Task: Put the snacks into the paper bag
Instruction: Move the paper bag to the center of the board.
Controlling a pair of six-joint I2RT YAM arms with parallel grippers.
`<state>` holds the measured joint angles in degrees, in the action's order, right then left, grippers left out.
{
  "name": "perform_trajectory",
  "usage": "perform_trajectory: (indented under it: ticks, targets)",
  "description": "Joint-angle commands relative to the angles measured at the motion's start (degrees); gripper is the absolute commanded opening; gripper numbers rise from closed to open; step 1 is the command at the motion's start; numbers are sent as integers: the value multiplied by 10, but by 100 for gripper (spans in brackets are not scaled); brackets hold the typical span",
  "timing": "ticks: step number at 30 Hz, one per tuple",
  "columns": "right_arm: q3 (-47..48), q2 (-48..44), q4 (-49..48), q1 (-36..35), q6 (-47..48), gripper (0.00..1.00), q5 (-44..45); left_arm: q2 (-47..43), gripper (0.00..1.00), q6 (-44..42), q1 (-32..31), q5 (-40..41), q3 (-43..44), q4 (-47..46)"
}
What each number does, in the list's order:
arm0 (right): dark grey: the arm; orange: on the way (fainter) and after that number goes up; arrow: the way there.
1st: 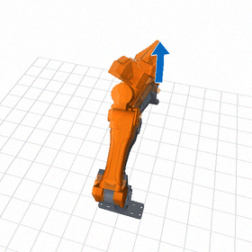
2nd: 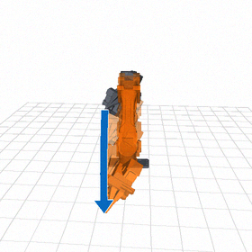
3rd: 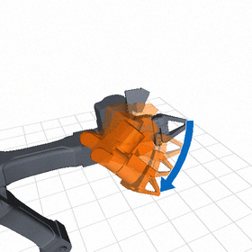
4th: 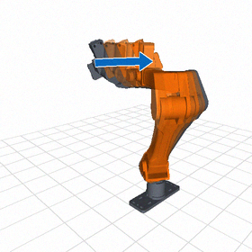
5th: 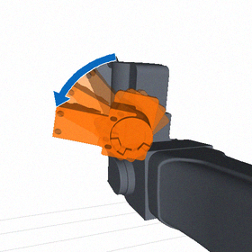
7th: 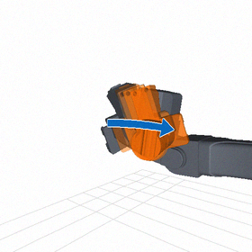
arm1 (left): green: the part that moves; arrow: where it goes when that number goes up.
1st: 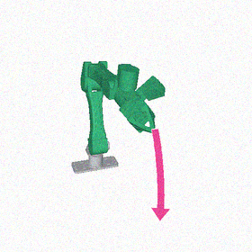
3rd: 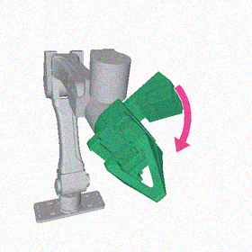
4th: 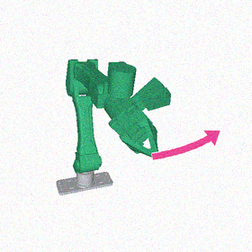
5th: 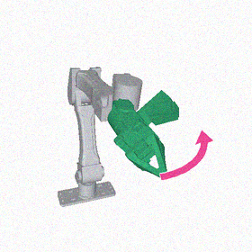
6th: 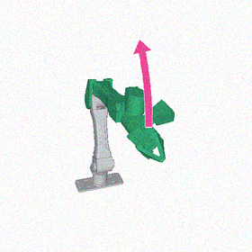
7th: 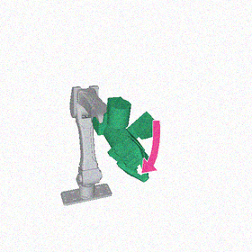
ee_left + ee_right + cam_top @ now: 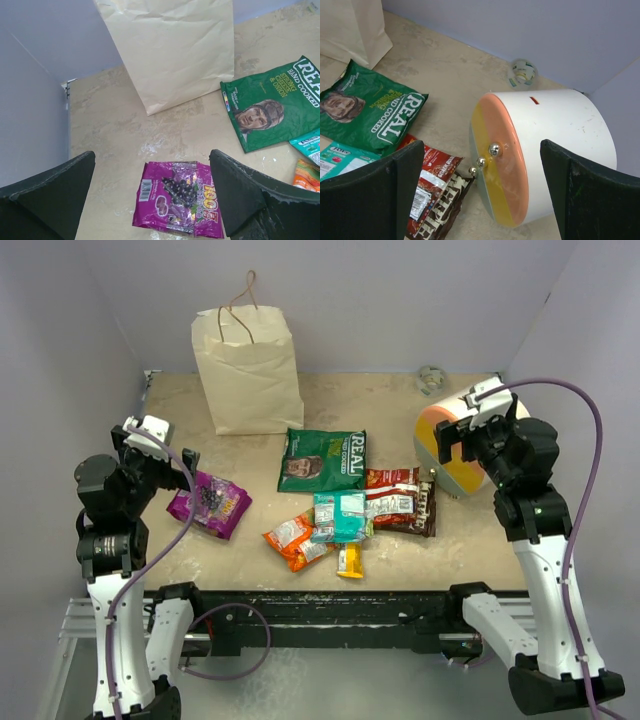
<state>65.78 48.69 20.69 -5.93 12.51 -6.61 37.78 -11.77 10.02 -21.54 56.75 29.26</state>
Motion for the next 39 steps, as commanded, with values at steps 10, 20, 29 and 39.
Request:
perform_trajectory:
  ticks: [10,20,29,39]
  targets:
    - [49,39,49,1,74,100,-100,9,99,-80,3,-47,1,26]
    - [15,79,34,-3,128,100,-207,69,99,-171,3,-97,-10,106]
    - [-111,65,-92,-7,100,100,-257,147,99,-95,3,-75,-21,-43]
    - [-128,45,-103,-8,90,100,-260,329,100,-108,3,-140,157,-94]
